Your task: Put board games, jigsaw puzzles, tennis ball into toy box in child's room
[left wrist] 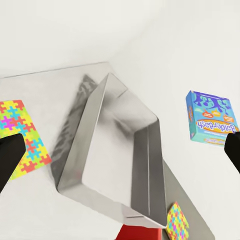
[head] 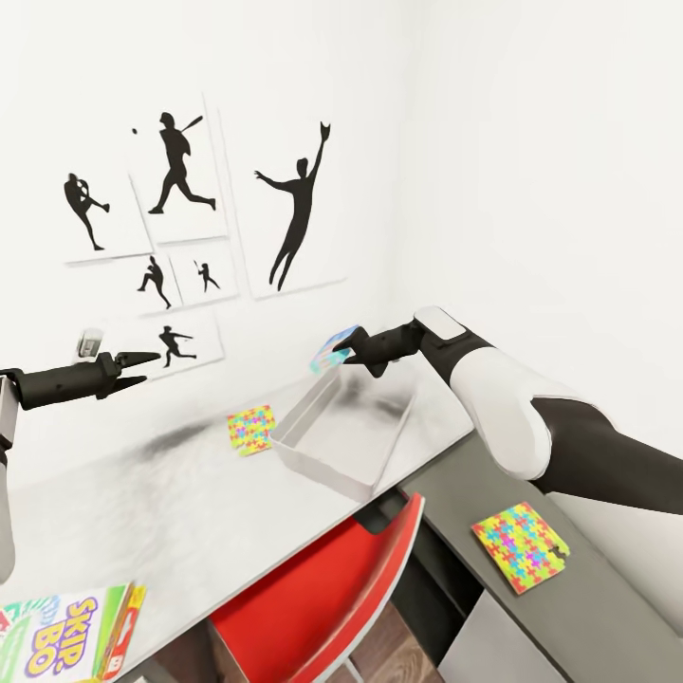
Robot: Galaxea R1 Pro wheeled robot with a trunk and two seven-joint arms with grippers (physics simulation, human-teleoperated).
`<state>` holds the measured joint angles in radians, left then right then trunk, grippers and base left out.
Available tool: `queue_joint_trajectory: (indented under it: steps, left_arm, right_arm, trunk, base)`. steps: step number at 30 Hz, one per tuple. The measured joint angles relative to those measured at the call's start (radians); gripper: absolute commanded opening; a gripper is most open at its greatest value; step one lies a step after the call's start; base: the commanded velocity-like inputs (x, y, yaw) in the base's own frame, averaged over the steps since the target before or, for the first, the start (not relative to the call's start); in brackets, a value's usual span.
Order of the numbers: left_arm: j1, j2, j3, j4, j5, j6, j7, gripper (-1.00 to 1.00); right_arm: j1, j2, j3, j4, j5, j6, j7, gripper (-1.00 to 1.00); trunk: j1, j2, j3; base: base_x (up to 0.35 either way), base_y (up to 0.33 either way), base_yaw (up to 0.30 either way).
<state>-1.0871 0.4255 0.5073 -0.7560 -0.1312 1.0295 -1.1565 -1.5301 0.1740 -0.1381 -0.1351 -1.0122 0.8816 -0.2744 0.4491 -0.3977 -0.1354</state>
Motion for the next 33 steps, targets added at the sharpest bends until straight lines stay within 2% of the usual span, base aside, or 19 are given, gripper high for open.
queue_joint_trajectory:
  steps: [8,33]
  left_arm:
    - [0.000,-0.001,0.000,0.000,-0.002,0.000,0.000,1.00]
    - [0.000,0.001,0.000,0.000,0.000,0.000,0.000,1.00]
  right_arm:
    - [0.000,0.000,0.000,0.000,-0.001,0.000,0.000,-1.00]
    - [0.000,0.000,-0.002,0.000,-0.002,0.000,0.001,-1.00]
  trunk:
    - [0.000,0.000,0.000]
    - [0.000,0.000,0.000]
  base:
    - [0.161,0.000,0.002]
    - [0.072,-0.032,0.000]
